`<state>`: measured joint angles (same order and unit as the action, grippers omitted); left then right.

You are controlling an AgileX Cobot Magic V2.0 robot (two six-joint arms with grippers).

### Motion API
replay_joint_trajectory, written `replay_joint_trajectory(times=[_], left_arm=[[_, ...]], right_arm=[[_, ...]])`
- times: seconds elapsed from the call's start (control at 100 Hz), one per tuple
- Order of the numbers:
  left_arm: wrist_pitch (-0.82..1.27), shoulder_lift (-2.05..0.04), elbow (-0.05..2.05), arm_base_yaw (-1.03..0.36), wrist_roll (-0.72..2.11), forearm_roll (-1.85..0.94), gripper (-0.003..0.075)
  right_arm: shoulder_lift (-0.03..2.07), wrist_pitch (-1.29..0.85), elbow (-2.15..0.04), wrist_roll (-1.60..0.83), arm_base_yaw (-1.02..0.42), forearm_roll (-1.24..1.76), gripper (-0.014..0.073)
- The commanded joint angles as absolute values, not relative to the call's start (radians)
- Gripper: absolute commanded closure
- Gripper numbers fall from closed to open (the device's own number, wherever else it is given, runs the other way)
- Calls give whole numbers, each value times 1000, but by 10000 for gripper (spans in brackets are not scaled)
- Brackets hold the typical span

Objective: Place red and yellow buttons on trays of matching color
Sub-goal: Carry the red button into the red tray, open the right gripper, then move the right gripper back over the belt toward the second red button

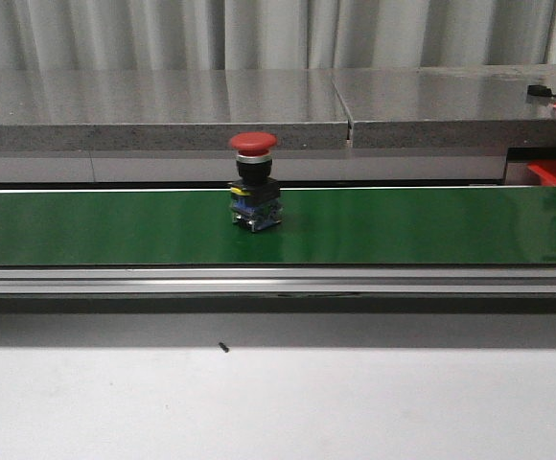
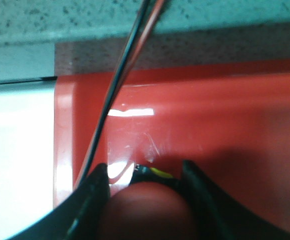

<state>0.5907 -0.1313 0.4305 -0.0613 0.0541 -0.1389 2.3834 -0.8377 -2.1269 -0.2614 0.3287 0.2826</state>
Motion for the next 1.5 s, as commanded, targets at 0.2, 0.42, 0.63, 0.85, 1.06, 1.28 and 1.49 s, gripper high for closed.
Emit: replay_joint_trajectory(times=[0.2,0.42,0.63,0.85,1.06,1.28,1.49], left_arm=[[517,-142,455,-68,50,-154,741],[516,-142,455,-68,50,-154,741],[516,-142,455,-68,50,-154,741],[516,-142,455,-68,50,-154,741],[516,-142,455,-68,50,-154,741],[516,-142,455,-68,50,-154,741],[516,-142,455,-68,50,-154,741]], right_arm=[[2287,-802,-2161,-273,334,296,-47],[2254,-846,-2218,-273,334,292,-41],[2185,-917,-2246,-273,334,290,-41],[2091,-1046,-2246,-279,326,293,-41],[1965,-1076,-2185,-298,271,300,-40],[1790,-1053,-2011,-307,204,300,-41],[1569,-956,-1706,-315,167,300,-41]])
